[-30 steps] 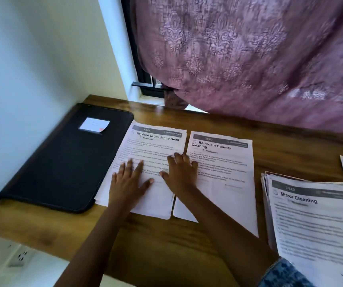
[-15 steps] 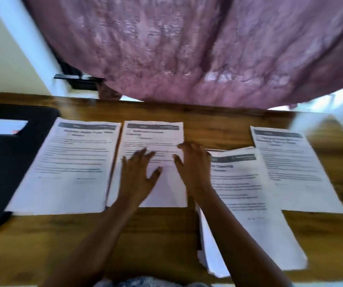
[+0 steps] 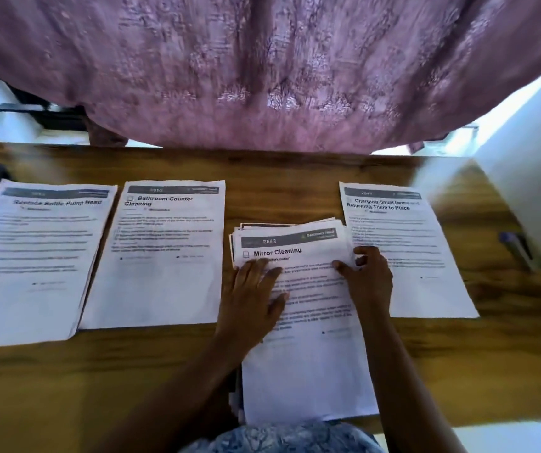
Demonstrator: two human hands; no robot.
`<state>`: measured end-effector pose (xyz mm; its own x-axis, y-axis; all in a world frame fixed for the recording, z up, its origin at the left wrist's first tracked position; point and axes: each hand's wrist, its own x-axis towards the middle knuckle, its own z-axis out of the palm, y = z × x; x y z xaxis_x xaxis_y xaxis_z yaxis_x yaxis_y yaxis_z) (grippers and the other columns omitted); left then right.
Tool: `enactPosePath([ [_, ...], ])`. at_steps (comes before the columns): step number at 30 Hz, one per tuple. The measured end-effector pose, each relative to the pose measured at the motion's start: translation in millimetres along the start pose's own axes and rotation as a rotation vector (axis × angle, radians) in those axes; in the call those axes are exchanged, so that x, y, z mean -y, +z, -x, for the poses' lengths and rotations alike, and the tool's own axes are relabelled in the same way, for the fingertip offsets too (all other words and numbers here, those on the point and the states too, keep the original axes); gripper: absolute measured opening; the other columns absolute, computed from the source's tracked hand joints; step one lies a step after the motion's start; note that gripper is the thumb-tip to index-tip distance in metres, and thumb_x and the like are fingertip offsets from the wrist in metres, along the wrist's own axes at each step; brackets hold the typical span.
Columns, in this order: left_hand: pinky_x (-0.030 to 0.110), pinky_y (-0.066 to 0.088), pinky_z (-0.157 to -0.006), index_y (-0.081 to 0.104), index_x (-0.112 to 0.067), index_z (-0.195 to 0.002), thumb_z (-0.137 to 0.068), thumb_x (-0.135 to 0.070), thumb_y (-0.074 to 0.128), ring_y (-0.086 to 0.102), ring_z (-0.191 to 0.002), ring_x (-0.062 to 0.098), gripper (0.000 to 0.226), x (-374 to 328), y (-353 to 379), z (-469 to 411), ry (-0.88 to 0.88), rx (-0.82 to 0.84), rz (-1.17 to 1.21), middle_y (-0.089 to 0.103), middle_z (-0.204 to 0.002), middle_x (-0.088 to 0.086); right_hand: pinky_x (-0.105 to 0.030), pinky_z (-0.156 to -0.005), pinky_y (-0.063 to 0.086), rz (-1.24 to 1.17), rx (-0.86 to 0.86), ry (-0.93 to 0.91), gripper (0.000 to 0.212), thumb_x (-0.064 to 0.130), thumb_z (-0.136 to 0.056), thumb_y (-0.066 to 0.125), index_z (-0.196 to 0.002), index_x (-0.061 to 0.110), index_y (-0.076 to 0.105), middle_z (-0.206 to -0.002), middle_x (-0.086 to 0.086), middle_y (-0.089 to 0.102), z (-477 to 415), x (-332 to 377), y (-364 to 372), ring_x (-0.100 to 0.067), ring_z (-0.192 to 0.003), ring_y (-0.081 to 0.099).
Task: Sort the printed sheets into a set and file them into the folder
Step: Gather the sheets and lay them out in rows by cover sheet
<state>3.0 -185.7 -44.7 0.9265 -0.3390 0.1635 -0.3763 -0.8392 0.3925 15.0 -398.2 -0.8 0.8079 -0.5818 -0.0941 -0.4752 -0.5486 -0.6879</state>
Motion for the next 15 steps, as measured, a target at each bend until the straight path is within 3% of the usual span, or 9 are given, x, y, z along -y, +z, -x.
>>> enactPosePath([
  [7, 0.047, 0.029, -0.114, 0.053, -0.026, -0.131, -0.091, -0.060, 0.038, 0.039, -0.135, 0.021, 0.055, 3, 0, 2, 0.010, -0.019, 0.062, 0.048, -0.142, 0.001, -0.026, -0.074, 0.041, -0.093, -0.006, 0.000, 0.022, 0.023, -0.077, 0.077, -0.086, 0.019, 0.057, -0.077, 0.008, 0.058, -7, -3, -9, -0.014, -0.076, 0.056],
  [15, 0.048, 0.025, -0.115, 0.044, -0.027, -0.140, -0.091, -0.069, 0.031, 0.021, -0.145, 0.015, 0.066, 4, -1, 1, -0.006, -0.002, 0.222, 0.031, -0.155, -0.003, -0.030, -0.073, 0.047, 0.154, -0.069, -0.185, 0.018, 0.032, -0.089, 0.064, -0.092, 0.017, 0.072, -0.093, -0.003, 0.072, -14, -12, -18, -0.022, -0.082, 0.065],
])
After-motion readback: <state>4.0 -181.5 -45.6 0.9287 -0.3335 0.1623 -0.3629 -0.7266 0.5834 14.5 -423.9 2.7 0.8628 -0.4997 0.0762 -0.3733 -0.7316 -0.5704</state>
